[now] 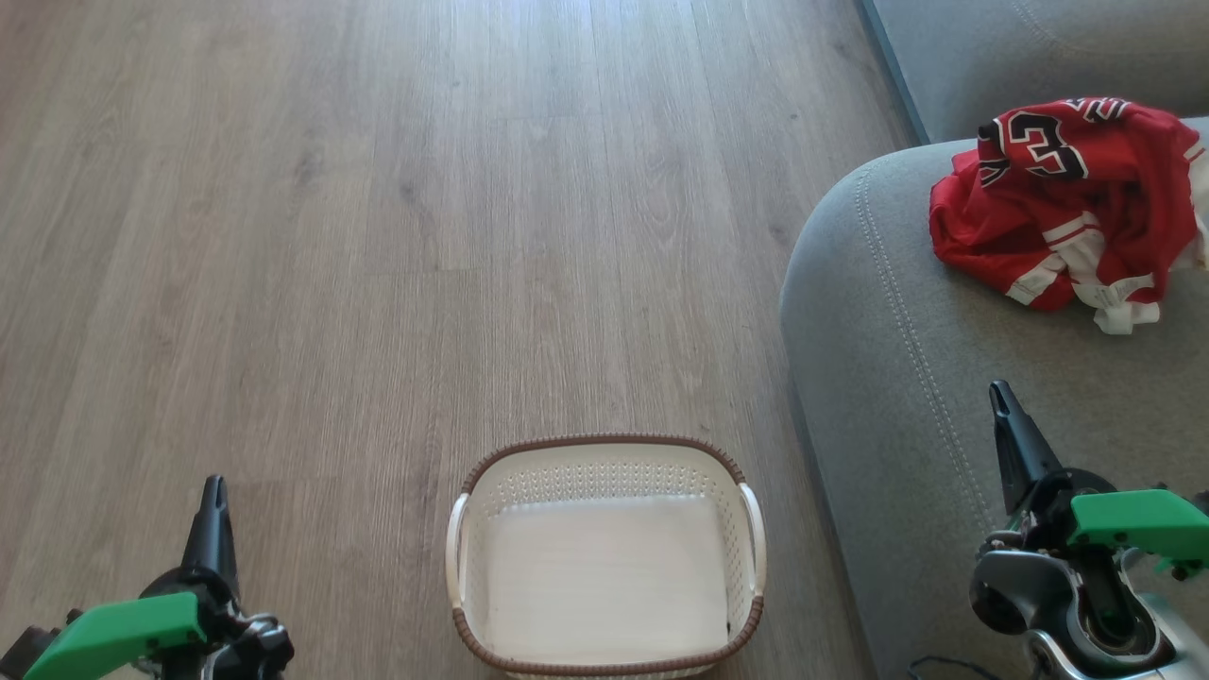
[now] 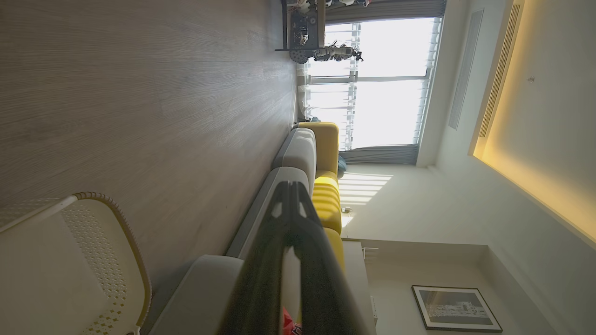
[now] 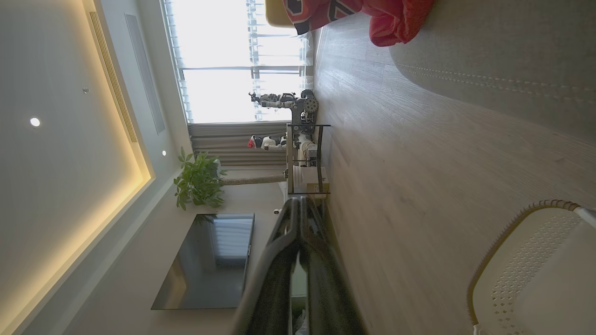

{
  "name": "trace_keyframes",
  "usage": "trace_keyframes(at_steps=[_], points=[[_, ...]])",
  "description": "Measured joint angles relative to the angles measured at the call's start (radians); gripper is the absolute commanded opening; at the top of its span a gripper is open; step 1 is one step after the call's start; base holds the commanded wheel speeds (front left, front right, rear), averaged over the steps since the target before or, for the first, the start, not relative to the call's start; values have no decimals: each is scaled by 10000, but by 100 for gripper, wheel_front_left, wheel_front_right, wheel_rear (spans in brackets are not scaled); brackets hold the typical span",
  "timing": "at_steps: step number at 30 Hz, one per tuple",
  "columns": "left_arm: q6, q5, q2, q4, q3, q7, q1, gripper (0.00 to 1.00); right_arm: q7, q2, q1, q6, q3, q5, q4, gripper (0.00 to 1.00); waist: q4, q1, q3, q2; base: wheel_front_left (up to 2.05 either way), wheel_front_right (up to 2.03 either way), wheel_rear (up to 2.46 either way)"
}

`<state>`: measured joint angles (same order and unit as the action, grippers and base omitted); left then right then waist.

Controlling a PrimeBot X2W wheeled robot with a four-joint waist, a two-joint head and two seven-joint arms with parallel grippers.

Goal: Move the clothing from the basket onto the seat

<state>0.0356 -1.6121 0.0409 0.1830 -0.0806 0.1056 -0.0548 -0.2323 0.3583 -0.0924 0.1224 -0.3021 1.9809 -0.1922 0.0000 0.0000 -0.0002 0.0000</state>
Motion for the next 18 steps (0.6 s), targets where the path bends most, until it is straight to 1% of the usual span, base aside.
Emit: trace_keyframes(at_steps=[18], points=[[0, 0, -2, 0, -2, 0, 0, 0, -2, 0, 0, 0, -2, 0, 0, 0, 0, 0, 0, 0, 0, 0, 0]])
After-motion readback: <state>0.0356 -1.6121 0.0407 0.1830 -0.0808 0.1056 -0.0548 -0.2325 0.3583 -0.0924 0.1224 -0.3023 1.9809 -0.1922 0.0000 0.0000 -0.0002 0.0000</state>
